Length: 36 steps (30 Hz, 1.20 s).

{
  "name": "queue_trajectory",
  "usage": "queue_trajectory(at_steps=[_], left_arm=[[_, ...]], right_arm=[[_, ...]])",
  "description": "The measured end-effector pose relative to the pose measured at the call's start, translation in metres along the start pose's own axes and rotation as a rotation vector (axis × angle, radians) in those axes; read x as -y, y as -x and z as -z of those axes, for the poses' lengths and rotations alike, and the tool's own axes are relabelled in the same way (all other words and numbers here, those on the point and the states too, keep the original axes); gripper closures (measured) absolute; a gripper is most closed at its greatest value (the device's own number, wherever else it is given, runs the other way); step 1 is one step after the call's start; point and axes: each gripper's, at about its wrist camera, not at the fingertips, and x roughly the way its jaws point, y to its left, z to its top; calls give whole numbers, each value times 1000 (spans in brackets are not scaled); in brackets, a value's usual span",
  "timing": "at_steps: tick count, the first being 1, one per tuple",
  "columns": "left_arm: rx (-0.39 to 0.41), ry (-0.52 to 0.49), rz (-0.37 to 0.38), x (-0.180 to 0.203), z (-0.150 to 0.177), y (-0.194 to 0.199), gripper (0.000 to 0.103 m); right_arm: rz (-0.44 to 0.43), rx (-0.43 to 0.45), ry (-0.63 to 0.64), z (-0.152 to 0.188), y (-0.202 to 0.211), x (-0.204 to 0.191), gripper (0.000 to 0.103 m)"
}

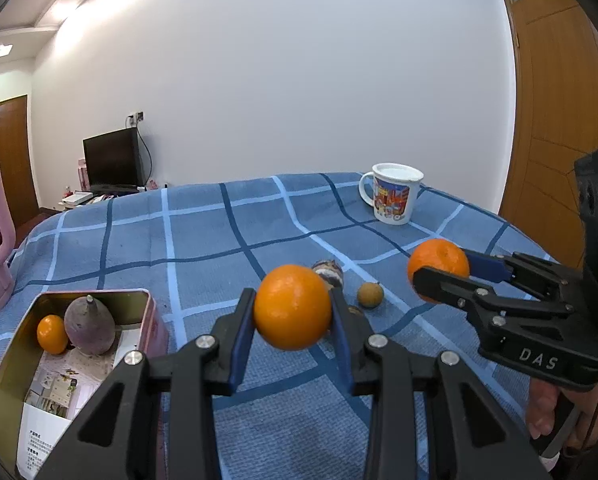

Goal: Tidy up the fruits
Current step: 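Lift the orange with the left gripper while the right gripper lifts the mandarin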

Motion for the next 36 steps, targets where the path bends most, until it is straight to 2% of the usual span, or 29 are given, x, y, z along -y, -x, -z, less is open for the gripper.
queue_trajectory(at_steps=[36], left_arm=[[122,-20,-25,2,4,24,66]], right_arm=[[-7,145,42,1,28,-7,53]])
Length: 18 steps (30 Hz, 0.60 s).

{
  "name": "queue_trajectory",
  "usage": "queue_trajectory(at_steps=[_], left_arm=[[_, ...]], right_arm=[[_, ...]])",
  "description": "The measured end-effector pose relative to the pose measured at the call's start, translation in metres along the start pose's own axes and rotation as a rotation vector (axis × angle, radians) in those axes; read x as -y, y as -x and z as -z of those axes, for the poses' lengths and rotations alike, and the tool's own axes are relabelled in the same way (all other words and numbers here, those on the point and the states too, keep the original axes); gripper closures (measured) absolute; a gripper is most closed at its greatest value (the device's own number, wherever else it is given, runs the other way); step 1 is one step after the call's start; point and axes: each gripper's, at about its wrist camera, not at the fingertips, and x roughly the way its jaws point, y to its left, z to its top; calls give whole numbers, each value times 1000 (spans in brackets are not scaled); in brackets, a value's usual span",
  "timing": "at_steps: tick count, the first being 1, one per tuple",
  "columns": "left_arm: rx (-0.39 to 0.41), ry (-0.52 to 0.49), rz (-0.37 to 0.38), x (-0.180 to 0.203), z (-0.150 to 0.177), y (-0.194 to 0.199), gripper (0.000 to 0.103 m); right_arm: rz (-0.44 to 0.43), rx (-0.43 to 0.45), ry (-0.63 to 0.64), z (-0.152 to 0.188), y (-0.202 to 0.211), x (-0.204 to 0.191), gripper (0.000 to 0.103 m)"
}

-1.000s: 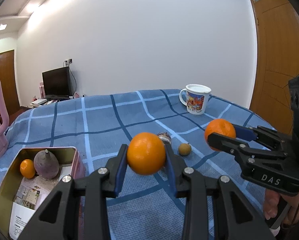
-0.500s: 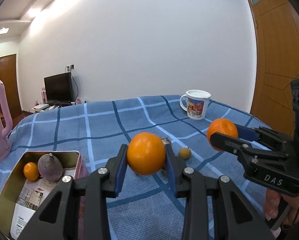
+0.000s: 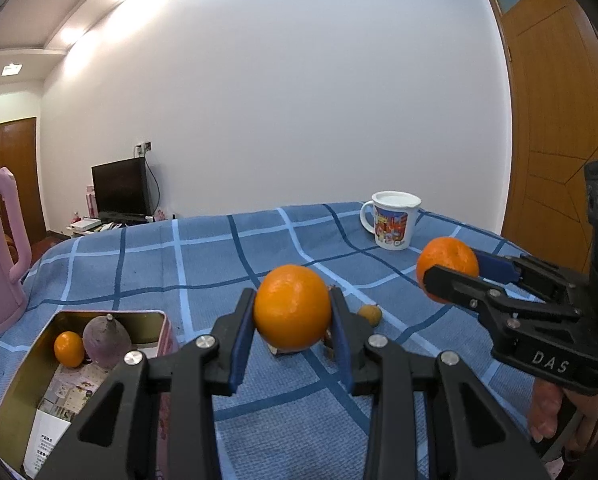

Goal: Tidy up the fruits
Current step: 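Lift the orange with the left gripper while the right gripper lifts the mandarin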

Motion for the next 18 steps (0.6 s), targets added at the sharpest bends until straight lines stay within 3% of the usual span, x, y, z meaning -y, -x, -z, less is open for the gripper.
queue_trajectory(at_steps=[18], left_arm=[[58,-9,-41,4,1,12,66]], right_arm=[[4,58,15,2,11,-1,53]])
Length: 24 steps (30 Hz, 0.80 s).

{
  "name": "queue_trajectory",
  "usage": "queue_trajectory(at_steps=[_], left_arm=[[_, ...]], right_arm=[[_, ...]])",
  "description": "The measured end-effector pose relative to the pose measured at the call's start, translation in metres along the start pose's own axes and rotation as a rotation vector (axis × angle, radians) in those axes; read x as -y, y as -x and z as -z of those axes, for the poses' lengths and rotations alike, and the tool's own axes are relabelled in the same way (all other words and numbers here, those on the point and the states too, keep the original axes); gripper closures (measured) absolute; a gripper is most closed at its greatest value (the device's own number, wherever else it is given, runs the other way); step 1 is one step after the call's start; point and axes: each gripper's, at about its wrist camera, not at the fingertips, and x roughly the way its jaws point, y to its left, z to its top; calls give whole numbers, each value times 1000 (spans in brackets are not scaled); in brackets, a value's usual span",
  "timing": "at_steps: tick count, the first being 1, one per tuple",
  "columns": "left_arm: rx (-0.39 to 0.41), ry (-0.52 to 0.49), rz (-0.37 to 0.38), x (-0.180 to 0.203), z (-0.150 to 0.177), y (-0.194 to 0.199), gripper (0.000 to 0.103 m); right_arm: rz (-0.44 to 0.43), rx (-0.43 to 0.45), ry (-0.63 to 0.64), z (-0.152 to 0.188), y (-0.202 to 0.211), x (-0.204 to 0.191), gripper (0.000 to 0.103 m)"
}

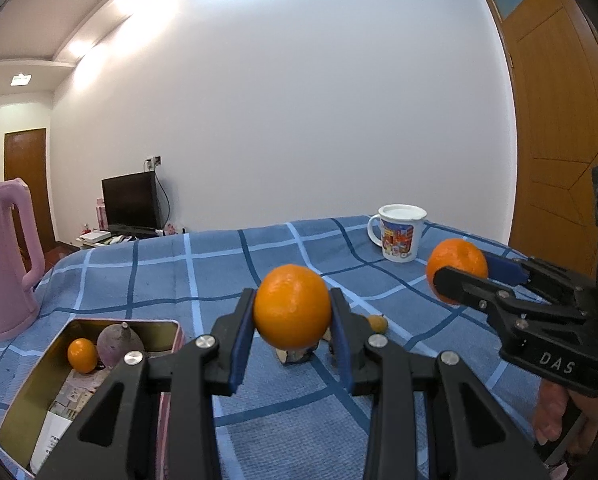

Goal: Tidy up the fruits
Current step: 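Lift the orange with the left gripper while the right gripper lifts the mandarin, then carry the orange over the tin with the left gripper while the right brings the mandarin alongside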

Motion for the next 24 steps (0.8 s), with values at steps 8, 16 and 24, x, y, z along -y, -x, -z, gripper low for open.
queue_trajectory(at_steps=[8,16,24], left_arm=[[-5,-4,-27,1,0,1,66],[1,-18,-43,6,-1,4,66],[-12,-9,-42,4,-1,3,66]], right_arm=[[5,24,8,0,5,-1,53],[8,30,9,0,8,-2,53],[-6,19,0,-1,6,0,53]])
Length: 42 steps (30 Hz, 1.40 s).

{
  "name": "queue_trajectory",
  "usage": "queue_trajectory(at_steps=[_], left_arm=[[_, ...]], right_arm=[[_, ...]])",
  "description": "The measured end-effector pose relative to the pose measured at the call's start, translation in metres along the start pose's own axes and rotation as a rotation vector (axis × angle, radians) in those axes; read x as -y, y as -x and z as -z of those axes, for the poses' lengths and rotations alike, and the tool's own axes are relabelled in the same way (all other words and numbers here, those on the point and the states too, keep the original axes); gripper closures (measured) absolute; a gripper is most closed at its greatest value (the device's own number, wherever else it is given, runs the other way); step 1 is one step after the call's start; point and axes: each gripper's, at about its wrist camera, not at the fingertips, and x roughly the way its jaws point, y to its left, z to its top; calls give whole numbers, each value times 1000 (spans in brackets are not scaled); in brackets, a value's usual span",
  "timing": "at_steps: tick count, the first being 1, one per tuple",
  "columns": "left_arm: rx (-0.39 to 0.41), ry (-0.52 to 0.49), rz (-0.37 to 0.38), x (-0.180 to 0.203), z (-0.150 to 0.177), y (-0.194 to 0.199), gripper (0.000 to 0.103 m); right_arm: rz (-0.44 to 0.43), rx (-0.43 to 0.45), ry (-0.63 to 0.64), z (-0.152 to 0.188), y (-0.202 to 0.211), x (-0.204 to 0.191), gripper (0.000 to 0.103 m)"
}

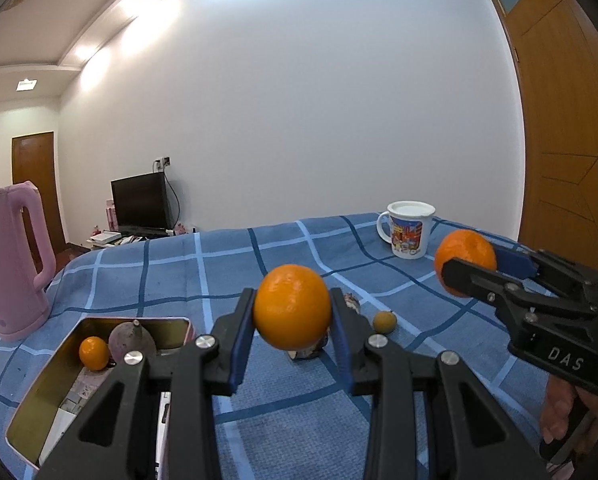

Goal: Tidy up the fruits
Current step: 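Carry the orange over the tin with the left gripper while the right brings the mandarin alongside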

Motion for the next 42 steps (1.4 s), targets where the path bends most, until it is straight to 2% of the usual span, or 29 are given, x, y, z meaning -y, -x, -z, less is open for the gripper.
queue_trajectory(at_steps=[20,42], left_arm=[[-34,20,2,-14,1,-4,66],[-71,52,-76,-55,4,4,66]], right_arm=[[-45,-44,-1,-2,-19,-14,53],[-126,-88,54,-12,-45,-57,53]])
